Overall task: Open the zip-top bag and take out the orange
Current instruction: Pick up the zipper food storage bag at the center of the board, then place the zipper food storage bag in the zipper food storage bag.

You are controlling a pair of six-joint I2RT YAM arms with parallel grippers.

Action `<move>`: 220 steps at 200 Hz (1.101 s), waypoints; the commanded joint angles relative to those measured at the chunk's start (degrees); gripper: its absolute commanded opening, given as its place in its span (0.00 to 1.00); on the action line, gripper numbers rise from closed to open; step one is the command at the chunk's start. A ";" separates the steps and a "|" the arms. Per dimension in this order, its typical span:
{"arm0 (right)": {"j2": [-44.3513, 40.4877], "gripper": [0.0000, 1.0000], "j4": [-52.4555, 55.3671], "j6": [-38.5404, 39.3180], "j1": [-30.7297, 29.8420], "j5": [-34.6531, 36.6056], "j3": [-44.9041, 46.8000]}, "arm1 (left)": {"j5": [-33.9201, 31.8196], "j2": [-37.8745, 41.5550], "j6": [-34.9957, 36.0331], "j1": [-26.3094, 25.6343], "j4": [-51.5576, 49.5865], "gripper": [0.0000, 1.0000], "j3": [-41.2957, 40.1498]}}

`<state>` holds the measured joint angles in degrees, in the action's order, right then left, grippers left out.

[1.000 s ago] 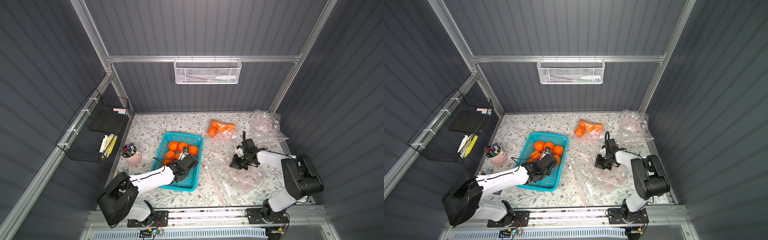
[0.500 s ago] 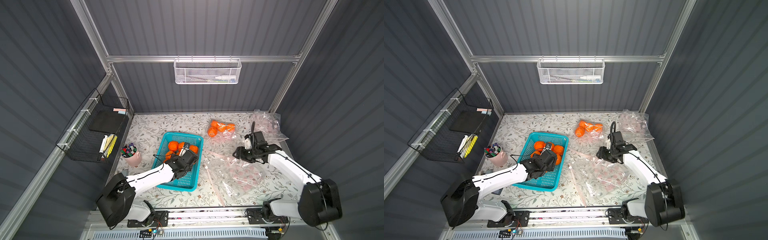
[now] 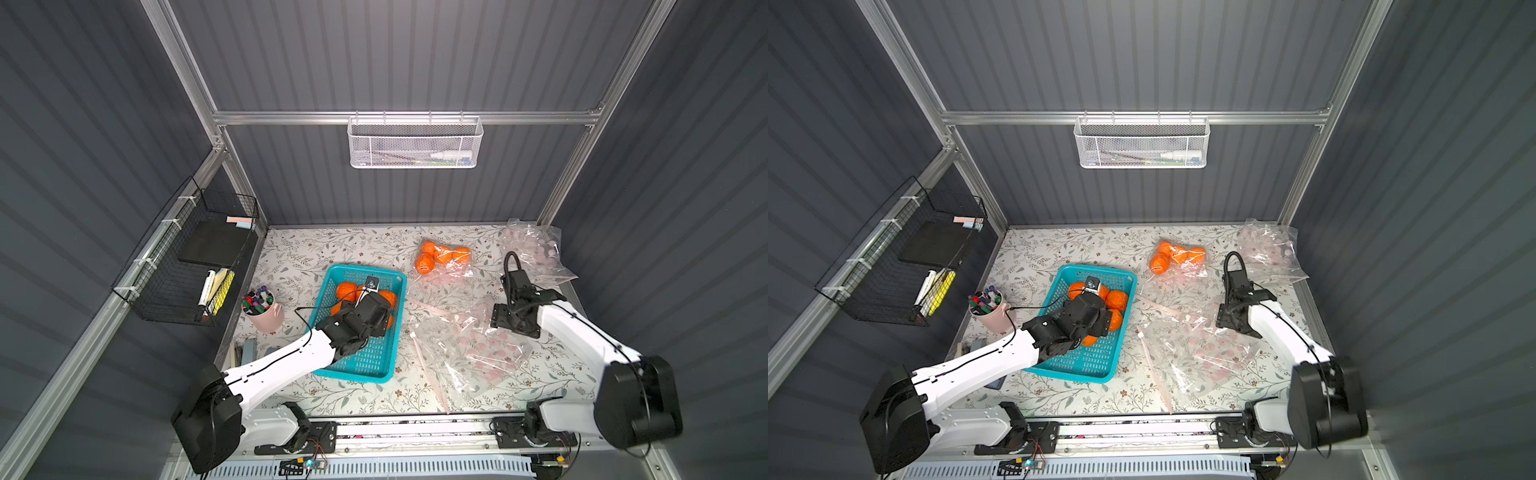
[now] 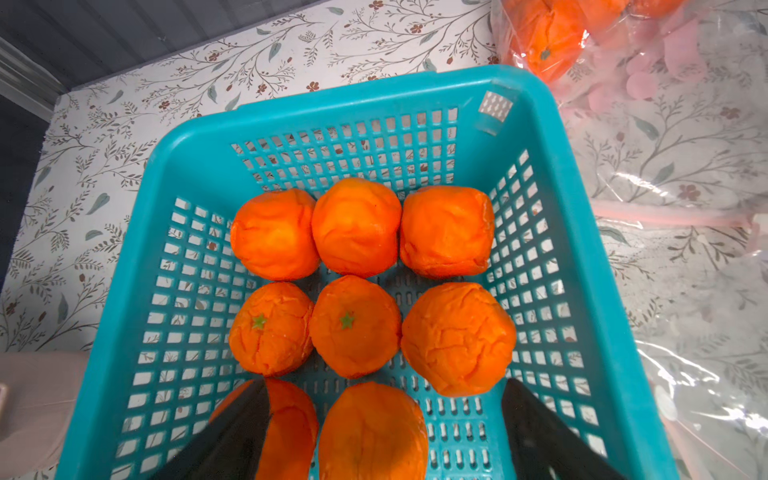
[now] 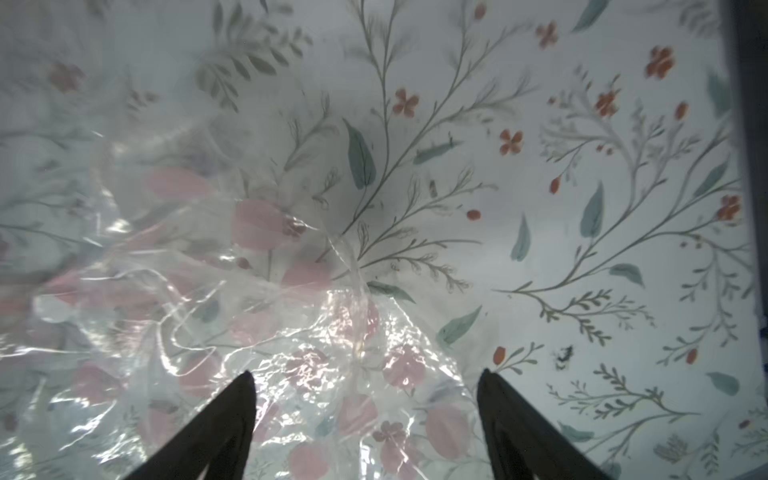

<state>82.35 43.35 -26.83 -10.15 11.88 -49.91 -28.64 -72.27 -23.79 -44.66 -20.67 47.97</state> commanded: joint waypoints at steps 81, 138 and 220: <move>-2.22 0.00 3.48 5.94 1.08 11.35 -16.63 | 2.72 2.26 1.38 0.39 -1.23 0.88 -0.32; 14.78 0.19 0.17 15.17 12.92 26.58 -42.99 | 3.49 1.53 0.75 0.36 -1.91 0.87 -0.02; 5.07 0.55 -6.69 -0.03 10.73 -22.83 -24.55 | 3.54 1.62 0.09 0.31 -2.27 0.87 -0.10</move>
<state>95.48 43.57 -19.57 3.33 16.99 -90.78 -25.87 -71.22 -23.44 -44.66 -21.96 47.86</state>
